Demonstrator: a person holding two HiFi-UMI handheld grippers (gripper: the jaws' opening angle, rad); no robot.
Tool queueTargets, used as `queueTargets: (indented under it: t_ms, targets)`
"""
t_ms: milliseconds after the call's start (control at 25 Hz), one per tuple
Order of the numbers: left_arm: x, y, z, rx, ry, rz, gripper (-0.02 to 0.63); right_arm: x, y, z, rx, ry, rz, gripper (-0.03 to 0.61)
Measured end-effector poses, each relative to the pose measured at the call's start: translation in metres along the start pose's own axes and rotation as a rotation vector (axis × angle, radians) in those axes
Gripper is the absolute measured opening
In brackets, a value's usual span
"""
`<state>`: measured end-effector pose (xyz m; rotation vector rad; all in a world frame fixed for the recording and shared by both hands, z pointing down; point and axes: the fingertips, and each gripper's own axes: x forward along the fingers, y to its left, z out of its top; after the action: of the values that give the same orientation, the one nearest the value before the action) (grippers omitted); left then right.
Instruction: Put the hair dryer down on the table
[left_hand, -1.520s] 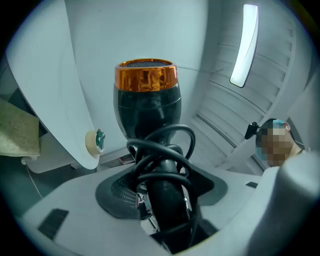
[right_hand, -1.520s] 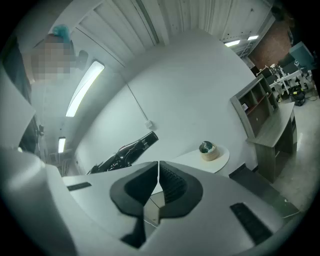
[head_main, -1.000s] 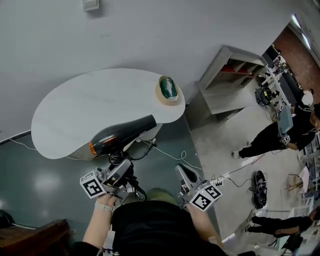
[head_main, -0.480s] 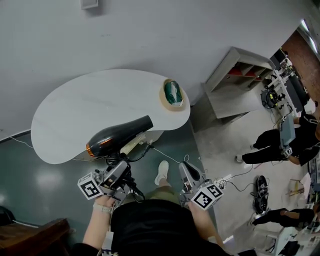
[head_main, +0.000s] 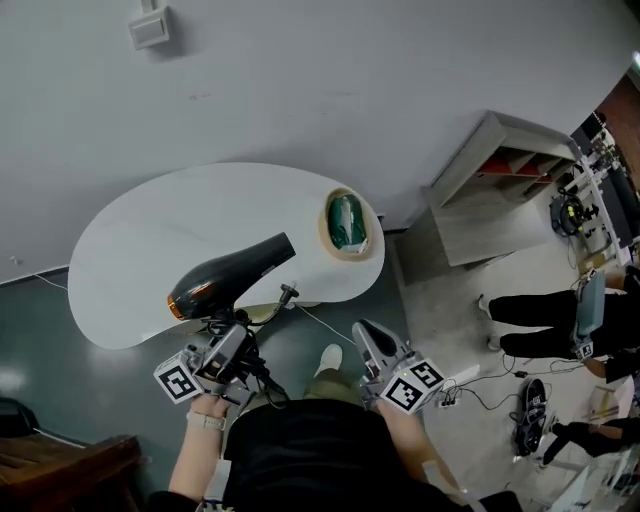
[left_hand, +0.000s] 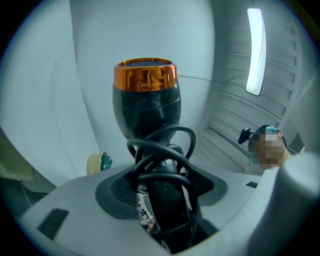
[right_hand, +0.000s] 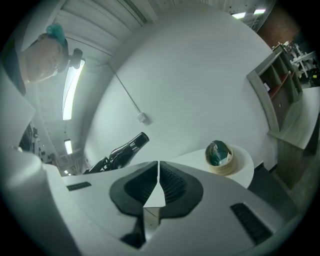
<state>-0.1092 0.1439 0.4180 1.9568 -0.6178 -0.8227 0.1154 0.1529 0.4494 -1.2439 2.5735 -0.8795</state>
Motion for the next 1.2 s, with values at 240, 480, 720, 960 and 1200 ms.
queueTargets:
  t_ms: [240, 480, 720, 960, 1200]
  targets:
    - [0.061, 0.011, -0.007, -0.019, -0.081, 0.03, 0.284, 0.017, -0.048, 0.038, -0.001, 0.05, 0.08, 0.023]
    - [0.104, 0.021, -0.011, -0.014, -0.149, 0.056, 0.282, 0.032, -0.079, 0.062, -0.013, 0.101, 0.155, 0.023]
    - [0.127, 0.032, -0.009, -0.006, -0.154, 0.09, 0.282, 0.043, -0.101, 0.075, -0.004, 0.116, 0.166, 0.023]
    - [0.142, 0.055, 0.007, -0.044, -0.166, 0.104, 0.282, 0.061, -0.113, 0.082, 0.009, 0.125, 0.147, 0.023]
    - [0.159, 0.09, 0.029, -0.092, -0.137, 0.116, 0.283, 0.091, -0.123, 0.087, -0.005, 0.142, 0.103, 0.023]
